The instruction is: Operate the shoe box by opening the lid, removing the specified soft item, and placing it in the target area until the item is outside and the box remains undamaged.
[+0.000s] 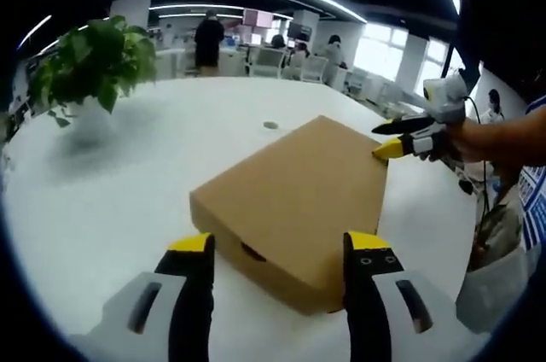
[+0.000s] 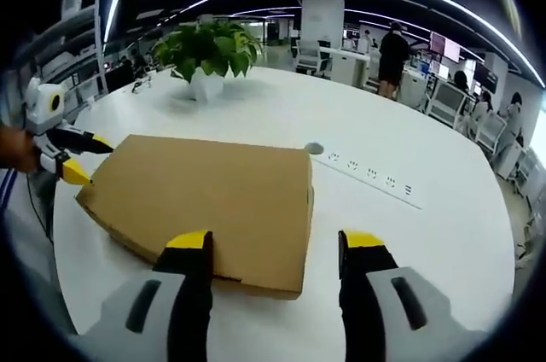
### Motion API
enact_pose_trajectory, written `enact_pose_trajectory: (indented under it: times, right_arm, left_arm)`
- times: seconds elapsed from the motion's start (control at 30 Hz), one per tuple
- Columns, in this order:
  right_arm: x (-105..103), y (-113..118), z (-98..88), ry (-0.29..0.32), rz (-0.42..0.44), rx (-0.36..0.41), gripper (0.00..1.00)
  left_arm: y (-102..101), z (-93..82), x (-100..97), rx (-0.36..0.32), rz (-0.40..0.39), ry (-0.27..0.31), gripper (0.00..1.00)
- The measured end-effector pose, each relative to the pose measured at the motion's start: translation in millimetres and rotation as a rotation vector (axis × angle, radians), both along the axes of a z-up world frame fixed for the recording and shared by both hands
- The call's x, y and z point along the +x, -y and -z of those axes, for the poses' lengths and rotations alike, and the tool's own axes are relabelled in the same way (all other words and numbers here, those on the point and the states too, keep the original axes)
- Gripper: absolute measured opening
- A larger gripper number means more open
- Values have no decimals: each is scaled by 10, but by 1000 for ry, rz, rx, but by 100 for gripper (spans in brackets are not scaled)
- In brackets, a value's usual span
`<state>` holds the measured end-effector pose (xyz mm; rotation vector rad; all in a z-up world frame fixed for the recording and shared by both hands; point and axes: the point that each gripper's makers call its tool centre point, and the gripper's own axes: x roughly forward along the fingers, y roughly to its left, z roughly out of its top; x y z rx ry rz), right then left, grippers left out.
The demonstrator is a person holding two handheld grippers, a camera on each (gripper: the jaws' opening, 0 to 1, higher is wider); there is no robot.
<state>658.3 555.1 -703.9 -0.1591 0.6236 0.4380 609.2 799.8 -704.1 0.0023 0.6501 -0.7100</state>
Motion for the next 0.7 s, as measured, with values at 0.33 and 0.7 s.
enact_pose_trajectory:
  times: [0.33, 0.7]
  right_arm:
    - [-5, -193, -10, -40, -26, 95, 42]
    - [-28, -145, 22, -79, -28, 90, 40]
  left_arm:
    - [46, 112, 9, -10, -61, -72, 55]
    - [71, 114, 22, -20, -109, -117, 52]
